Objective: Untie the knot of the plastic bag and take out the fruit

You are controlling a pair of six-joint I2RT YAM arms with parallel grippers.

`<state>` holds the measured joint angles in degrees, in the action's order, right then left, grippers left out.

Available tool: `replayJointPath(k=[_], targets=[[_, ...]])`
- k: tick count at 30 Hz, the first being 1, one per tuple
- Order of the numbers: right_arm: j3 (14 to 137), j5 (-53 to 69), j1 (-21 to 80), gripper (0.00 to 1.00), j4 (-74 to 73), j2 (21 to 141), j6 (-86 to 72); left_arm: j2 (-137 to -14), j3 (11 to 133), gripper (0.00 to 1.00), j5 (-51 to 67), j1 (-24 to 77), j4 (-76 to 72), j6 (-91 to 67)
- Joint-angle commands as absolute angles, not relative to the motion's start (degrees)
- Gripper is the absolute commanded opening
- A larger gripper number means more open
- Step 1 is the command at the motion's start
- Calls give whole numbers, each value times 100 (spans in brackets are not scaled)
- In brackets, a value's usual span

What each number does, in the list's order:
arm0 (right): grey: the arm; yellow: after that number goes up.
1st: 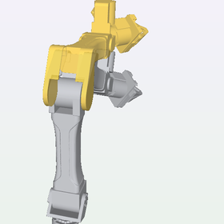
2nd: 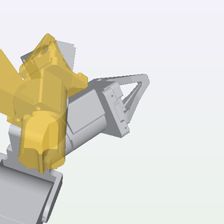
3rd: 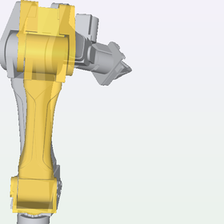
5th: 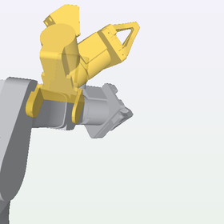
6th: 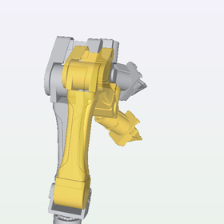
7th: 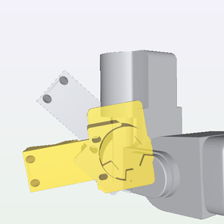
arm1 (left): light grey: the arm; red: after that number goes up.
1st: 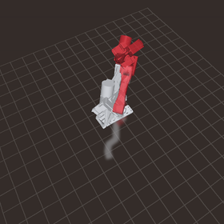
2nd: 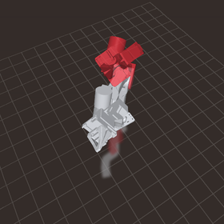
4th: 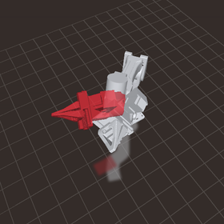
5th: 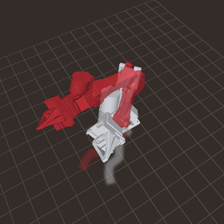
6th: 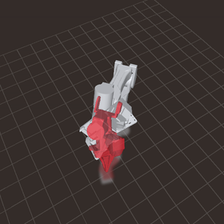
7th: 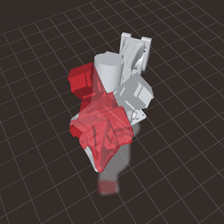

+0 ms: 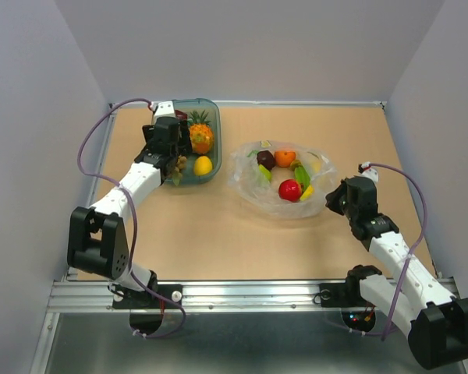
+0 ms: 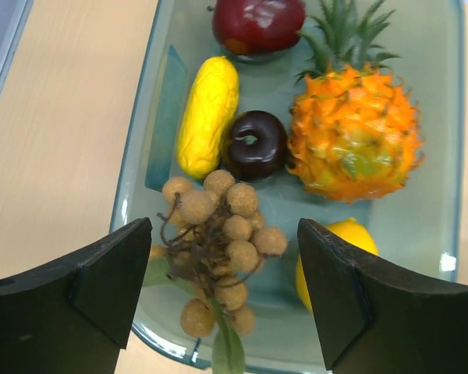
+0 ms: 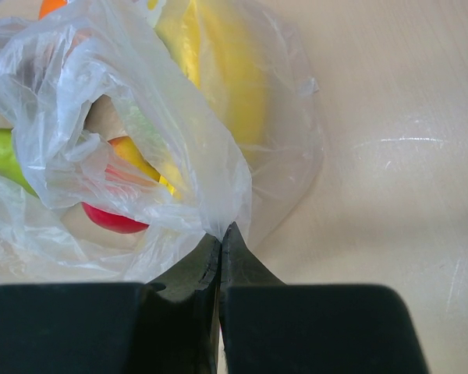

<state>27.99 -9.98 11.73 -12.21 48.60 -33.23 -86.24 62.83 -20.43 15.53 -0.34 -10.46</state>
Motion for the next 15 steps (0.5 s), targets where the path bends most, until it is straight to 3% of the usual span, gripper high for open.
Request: replayJointPath(k=[1, 15], targets=[[2663, -914, 1187, 0, -932, 4737, -3208, -7920, 6627, 87, -2118, 2169, -176, -950], [2619, -1002, 1248, 0, -870, 4685, -3146, -7171, 6846, 87, -3059, 5123, -308, -404]])
